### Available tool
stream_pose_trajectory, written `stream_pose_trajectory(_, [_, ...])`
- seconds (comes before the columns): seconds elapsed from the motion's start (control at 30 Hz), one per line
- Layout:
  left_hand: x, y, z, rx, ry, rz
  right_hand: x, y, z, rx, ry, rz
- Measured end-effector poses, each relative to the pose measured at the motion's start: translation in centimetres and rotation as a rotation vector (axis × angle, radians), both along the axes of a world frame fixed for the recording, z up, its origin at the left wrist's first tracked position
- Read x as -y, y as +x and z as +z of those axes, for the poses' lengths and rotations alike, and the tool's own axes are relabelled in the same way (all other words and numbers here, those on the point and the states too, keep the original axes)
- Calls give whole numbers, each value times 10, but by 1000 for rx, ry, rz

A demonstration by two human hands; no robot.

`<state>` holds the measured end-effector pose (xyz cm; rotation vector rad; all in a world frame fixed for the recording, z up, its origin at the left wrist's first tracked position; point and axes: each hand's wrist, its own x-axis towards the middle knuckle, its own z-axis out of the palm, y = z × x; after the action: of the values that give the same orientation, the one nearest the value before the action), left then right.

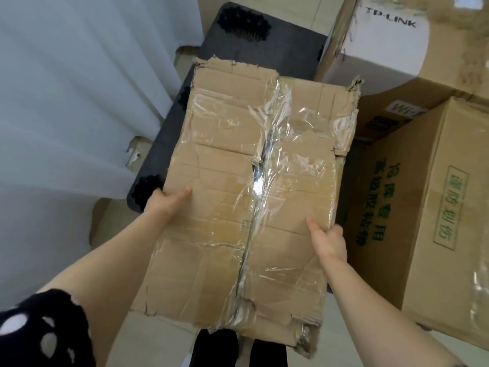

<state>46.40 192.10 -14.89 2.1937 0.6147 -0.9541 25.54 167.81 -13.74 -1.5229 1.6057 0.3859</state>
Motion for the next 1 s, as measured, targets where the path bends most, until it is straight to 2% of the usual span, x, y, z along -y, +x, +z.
stream_pose_trajectory(0.1, [-24,-35,3,-132,95,96,-13,-18,-3,-83,71,28])
stream_pose_trajectory(0.23, [-50,-65,0,-174,165,182,-18,-15,-2,-88,28,129])
stream_pose_trajectory(0.57, [-42,-64,-3,-175,111,387,17,32,-4,-46,-93,260])
stream_pose_trajectory(0.73, [-45,-84,-23,-191,-56,593,32,62,-7,75,-101,313])
stream_pose_trajectory(0.83, [-44,-93,-5,-393,-9,865,33,69,-9,84,-112,337])
stream_pose_trajectory(0.9, [-40,-100,6,-465,21,926,29,66,-9,9,-112,345])
stream_pose_trajectory(1.0, [-55,-96,-3,-367,-69,994,23,57,-9,-9,-94,309])
